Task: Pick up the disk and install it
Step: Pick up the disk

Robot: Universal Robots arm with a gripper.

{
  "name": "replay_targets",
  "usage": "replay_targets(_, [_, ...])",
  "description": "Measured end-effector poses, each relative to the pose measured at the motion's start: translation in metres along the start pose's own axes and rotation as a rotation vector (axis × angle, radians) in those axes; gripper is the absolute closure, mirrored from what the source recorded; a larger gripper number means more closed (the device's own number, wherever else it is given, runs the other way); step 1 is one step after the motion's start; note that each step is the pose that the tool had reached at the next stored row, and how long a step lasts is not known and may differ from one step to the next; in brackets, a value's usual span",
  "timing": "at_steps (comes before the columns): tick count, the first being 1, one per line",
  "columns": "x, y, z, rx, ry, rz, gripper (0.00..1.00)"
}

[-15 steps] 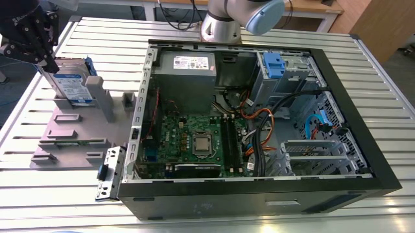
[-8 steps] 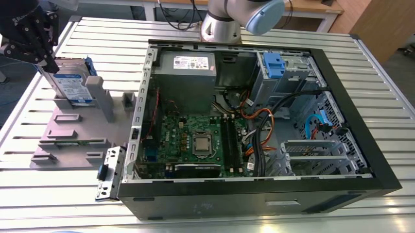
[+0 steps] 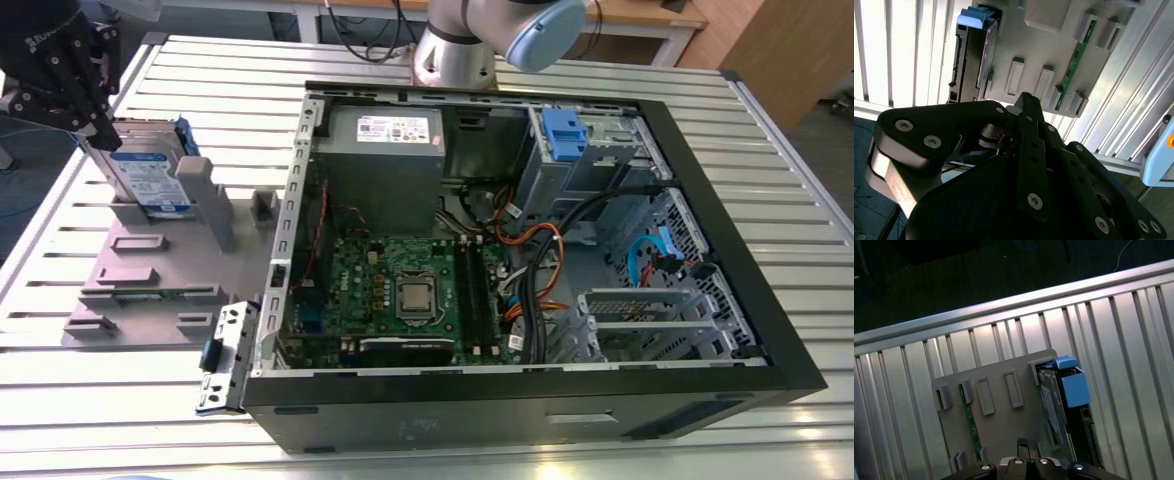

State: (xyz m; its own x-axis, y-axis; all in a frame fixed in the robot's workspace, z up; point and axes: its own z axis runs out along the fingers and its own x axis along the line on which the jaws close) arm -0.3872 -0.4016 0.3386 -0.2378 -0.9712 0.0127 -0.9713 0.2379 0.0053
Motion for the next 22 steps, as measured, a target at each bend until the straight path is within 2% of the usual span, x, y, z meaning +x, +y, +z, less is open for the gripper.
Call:
replay_targets(13, [0.0001, 0.0003, 0.0, -0.0001, -0.0018, -0.025, 0.89])
replay_targets(14, [0.0002, 0.0006, 0.0, -0.0007, -0.0039, -0.026, 0.89])
replay_targets(18, [0.0004, 0.0017, 0.0, -0.0055, -0.025, -0.027, 0.89])
replay_targets(22, [0.0004, 0.0017, 0.0, -0.0062, -0.0282, -0.047, 0.89])
